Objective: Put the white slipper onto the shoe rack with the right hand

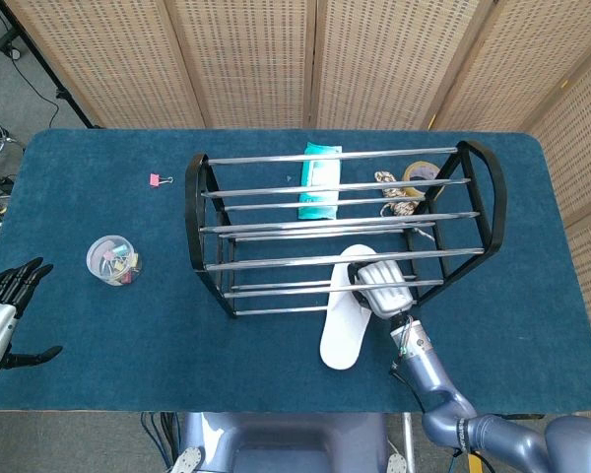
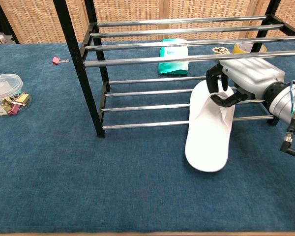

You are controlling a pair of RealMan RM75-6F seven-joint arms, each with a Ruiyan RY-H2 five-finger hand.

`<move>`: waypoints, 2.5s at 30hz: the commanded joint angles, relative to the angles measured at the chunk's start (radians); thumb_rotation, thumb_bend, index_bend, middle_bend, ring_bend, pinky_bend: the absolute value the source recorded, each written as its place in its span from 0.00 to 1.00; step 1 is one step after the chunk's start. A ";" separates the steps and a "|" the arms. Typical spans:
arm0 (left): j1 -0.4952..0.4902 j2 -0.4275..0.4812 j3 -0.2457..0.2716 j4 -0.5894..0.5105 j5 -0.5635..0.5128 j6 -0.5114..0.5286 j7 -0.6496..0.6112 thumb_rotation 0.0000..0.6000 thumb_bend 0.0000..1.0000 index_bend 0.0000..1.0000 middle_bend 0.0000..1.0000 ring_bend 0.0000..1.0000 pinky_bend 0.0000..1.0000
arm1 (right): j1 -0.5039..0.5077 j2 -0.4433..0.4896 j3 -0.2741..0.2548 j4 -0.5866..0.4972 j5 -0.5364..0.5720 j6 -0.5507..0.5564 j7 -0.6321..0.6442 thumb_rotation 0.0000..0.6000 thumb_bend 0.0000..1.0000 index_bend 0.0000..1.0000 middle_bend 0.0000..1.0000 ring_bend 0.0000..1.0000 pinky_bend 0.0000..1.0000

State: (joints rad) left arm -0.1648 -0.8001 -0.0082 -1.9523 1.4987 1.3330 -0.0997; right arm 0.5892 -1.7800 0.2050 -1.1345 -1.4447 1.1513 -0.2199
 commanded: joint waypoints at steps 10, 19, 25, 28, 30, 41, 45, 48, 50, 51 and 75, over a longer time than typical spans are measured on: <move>-0.005 -0.002 -0.001 -0.002 -0.011 -0.012 0.005 1.00 0.00 0.00 0.00 0.00 0.00 | 0.035 -0.042 0.006 0.096 0.010 -0.008 0.057 1.00 0.49 0.64 0.54 0.54 0.73; -0.010 -0.002 -0.006 0.002 -0.027 -0.021 0.002 1.00 0.00 0.00 0.00 0.00 0.00 | 0.061 -0.065 0.021 0.158 0.028 -0.023 0.098 1.00 0.49 0.63 0.54 0.54 0.73; -0.018 -0.007 -0.009 0.005 -0.043 -0.036 0.011 1.00 0.00 0.00 0.00 0.00 0.00 | 0.081 -0.089 0.033 0.208 0.038 -0.028 0.132 1.00 0.49 0.63 0.54 0.54 0.73; -0.027 -0.013 -0.013 0.006 -0.061 -0.055 0.024 1.00 0.00 0.00 0.00 0.00 0.00 | 0.096 -0.105 0.044 0.242 0.044 -0.033 0.157 1.00 0.49 0.63 0.54 0.54 0.73; -0.032 -0.017 -0.015 0.005 -0.073 -0.064 0.030 1.00 0.00 0.00 0.00 0.00 0.00 | 0.104 -0.114 0.044 0.267 0.043 -0.034 0.170 1.00 0.49 0.63 0.54 0.54 0.73; -0.045 -0.030 -0.022 0.002 -0.110 -0.085 0.067 1.00 0.00 0.00 0.00 0.00 0.00 | 0.141 -0.140 0.056 0.350 0.051 -0.044 0.231 1.00 0.49 0.63 0.54 0.54 0.73; -0.046 -0.033 -0.024 0.000 -0.117 -0.086 0.075 1.00 0.00 0.00 0.00 0.00 0.00 | 0.153 -0.139 0.058 0.370 0.052 -0.048 0.239 1.00 0.49 0.63 0.54 0.54 0.73; -0.047 -0.034 -0.024 -0.001 -0.118 -0.086 0.079 1.00 0.00 0.00 0.00 0.00 0.00 | 0.158 -0.139 0.058 0.380 0.054 -0.051 0.239 1.00 0.49 0.63 0.54 0.54 0.73; -0.047 -0.036 -0.023 -0.001 -0.118 -0.087 0.082 1.00 0.00 0.00 0.00 0.00 0.00 | 0.162 -0.138 0.057 0.386 0.054 -0.052 0.230 1.00 0.49 0.63 0.54 0.54 0.73; -0.048 -0.037 -0.023 -0.001 -0.118 -0.088 0.085 1.00 0.00 0.00 0.00 0.00 0.00 | 0.165 -0.138 0.057 0.388 0.054 -0.052 0.225 1.00 0.49 0.63 0.54 0.54 0.73; -0.038 -0.027 -0.018 -0.005 -0.095 -0.070 0.066 1.00 0.00 0.00 0.00 0.00 0.00 | 0.114 -0.058 -0.018 0.229 0.023 -0.027 0.196 1.00 0.49 0.28 0.25 0.25 0.59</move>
State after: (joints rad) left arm -0.2026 -0.8271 -0.0259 -1.9571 1.4036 1.2629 -0.0339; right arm 0.7071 -1.8408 0.1903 -0.9020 -1.4186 1.1206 -0.0211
